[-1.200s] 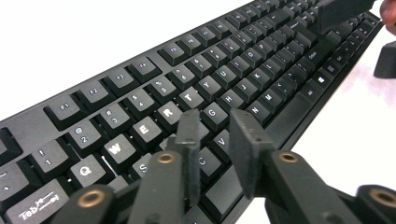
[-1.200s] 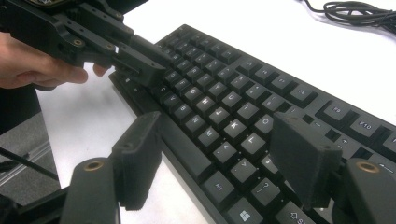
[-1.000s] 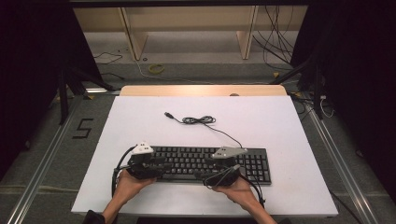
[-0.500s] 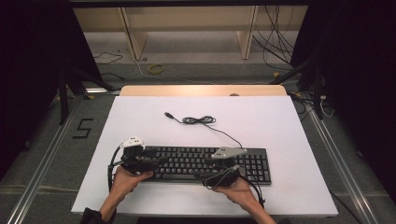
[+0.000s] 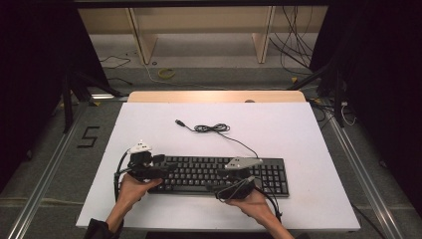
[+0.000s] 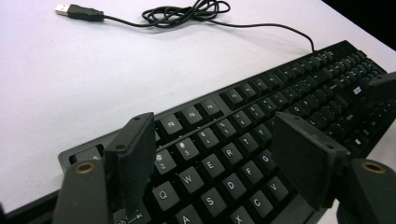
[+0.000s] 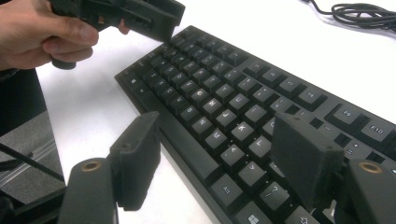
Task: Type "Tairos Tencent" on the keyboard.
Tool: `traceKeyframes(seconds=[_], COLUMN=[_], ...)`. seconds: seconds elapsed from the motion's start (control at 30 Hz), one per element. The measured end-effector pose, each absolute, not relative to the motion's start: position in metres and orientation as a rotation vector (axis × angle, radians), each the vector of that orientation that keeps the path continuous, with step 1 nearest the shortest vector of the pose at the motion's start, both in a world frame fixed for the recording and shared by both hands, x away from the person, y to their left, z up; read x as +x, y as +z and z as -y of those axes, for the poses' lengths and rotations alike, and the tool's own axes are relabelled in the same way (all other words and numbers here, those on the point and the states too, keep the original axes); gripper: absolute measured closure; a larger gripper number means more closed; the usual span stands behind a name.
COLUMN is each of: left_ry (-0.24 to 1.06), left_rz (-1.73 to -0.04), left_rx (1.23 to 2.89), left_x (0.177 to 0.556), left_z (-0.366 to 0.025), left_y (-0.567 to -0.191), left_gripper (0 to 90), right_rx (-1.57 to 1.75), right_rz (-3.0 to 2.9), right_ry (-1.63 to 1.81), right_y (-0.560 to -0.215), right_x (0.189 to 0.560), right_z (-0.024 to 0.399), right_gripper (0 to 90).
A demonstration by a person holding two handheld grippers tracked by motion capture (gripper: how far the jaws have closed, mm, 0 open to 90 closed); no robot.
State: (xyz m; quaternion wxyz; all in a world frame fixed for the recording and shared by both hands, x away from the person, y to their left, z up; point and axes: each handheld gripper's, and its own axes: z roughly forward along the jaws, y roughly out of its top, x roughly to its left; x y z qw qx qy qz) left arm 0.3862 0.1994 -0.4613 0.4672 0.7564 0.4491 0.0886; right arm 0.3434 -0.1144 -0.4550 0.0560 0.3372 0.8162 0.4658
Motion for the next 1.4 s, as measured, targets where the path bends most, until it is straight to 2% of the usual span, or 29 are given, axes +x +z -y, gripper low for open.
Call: traceKeyframes(seconds=[0.13, 0.23, 0.67, 0.87, 1.4], left_ry=[0.228, 0.232, 0.213, 0.197, 0.186], left_rz=[-1.116, -1.131, -1.081, -1.069, -1.078], left_rx=[1.869, 1.88, 2.014, 2.051, 2.104], left_x=[0.389, 0.391, 0.394, 0.395, 0.396], left_z=[-0.2, -0.199, -0.187, -0.183, -0.175], left_y=[-0.462, -0.462, -0.467, -0.47, -0.476], left_gripper=[33.5, 39.0, 78.2, 87.9, 89.5], right_rx=[1.022, 1.023, 1.019, 1.02, 1.02], right_rz=[-2.478, -2.478, -2.487, -2.487, -2.491], right_ry=[1.414, 1.417, 1.412, 1.412, 1.411], right_y=[-0.456, -0.456, -0.456, -0.456, -0.457], right_x=[0.343, 0.343, 0.342, 0.342, 0.342], right_z=[0.113, 0.112, 0.112, 0.112, 0.11], right_gripper=[34.0, 34.0, 34.0, 34.0, 34.0])
